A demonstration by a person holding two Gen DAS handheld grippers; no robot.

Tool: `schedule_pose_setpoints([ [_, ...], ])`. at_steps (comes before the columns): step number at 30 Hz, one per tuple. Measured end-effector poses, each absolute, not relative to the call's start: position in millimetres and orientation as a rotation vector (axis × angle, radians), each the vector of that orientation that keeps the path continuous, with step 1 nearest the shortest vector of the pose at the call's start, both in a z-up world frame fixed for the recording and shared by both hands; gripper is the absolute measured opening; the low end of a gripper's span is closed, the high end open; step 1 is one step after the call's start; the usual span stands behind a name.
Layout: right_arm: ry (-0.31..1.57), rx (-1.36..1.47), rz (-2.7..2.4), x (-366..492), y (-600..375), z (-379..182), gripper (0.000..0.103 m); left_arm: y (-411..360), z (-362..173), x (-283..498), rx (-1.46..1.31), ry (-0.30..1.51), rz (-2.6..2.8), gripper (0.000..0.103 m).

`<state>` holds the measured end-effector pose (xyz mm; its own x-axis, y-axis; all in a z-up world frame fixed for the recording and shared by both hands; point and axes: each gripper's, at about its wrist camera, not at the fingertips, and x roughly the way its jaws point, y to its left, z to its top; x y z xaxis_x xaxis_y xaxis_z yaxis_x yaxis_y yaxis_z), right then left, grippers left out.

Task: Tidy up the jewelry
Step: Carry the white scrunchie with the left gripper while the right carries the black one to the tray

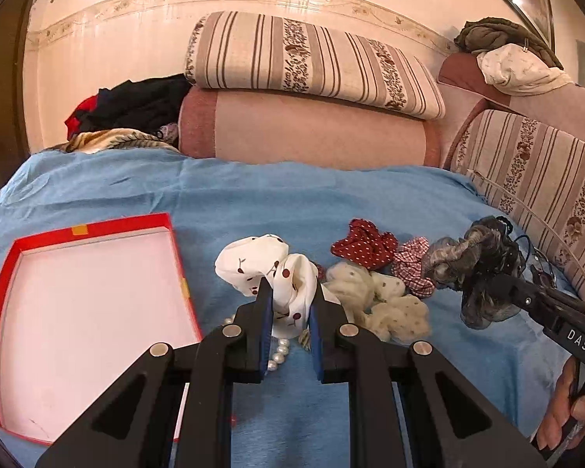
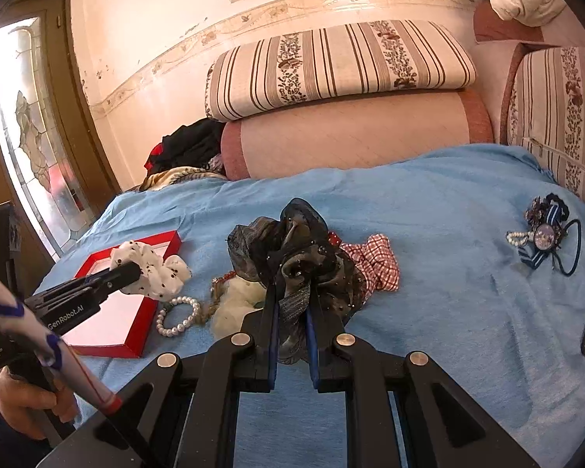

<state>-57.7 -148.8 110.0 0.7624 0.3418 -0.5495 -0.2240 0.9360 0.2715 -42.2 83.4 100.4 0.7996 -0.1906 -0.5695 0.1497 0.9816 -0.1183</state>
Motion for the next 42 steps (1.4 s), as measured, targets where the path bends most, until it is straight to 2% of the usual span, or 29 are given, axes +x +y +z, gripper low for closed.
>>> schedule_pose_setpoints([
  [10, 0.625, 0.203, 0.344, -71, -105, 128, 0.013, 101, 108, -46, -0.01, 0.56, -0.098, 0.016],
  [27, 0.658, 0.183, 0.418, -61, -51, 154, 0.013, 149, 122, -47, -0.069, 0.529, -0.018, 0.016],
  [42, 0.693, 0.16, 0.511, -48, 7, 168, 0.013, 224, 131, -41, -0.149, 0.531, 0.108, 0.016],
])
